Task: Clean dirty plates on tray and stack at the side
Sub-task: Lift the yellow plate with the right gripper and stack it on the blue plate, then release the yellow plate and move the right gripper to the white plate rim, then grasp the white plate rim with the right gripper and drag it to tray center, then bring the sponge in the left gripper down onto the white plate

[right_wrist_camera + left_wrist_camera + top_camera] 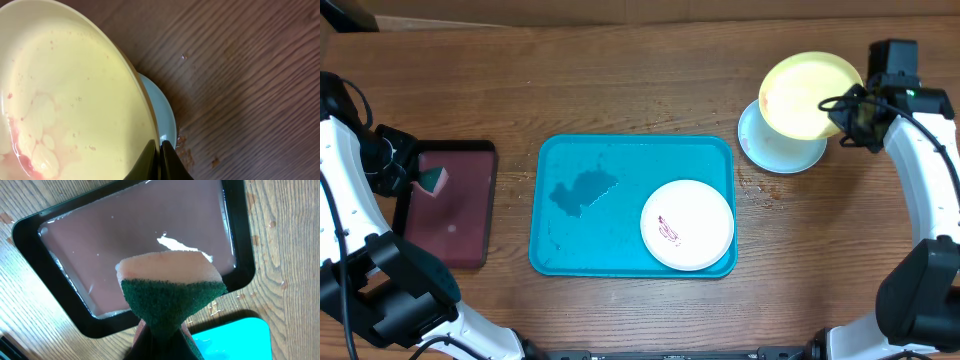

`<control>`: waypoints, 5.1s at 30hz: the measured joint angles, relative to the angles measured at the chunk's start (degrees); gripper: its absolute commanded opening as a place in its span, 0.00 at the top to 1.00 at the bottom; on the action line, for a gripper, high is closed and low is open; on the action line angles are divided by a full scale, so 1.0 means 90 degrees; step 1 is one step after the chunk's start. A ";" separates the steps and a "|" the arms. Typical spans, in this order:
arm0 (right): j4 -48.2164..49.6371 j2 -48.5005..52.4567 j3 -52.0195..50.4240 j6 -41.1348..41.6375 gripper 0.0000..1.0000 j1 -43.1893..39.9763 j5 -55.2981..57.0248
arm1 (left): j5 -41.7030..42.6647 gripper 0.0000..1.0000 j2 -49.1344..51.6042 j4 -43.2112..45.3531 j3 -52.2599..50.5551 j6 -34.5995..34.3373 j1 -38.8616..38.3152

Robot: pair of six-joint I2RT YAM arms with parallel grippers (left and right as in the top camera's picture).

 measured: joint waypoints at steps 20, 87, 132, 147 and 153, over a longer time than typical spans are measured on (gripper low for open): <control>0.1195 0.0413 -0.0986 -0.1486 0.42 0.0194 -0.2531 | -0.0002 0.96 0.0000 0.0087 0.0000 0.0000 -0.0257; -0.0325 0.0855 -0.1613 -0.3157 0.55 0.3592 -0.1426 | 0.0085 0.96 0.0000 0.0053 0.0000 0.0168 -0.0393; 0.2727 0.0840 -0.2176 -0.0644 0.96 0.3801 -0.2890 | 0.1909 0.96 0.0000 0.0408 -0.0005 0.2203 -0.2195; 0.2370 0.0952 -0.2169 -0.0134 0.96 0.4286 -0.2062 | 0.1916 0.96 0.0789 0.0942 -0.0005 0.2278 -0.4913; 0.1627 0.0952 -0.1855 -0.0486 0.96 0.4379 -0.2028 | 0.1851 0.96 0.1430 0.0937 -0.0007 0.2288 -0.5248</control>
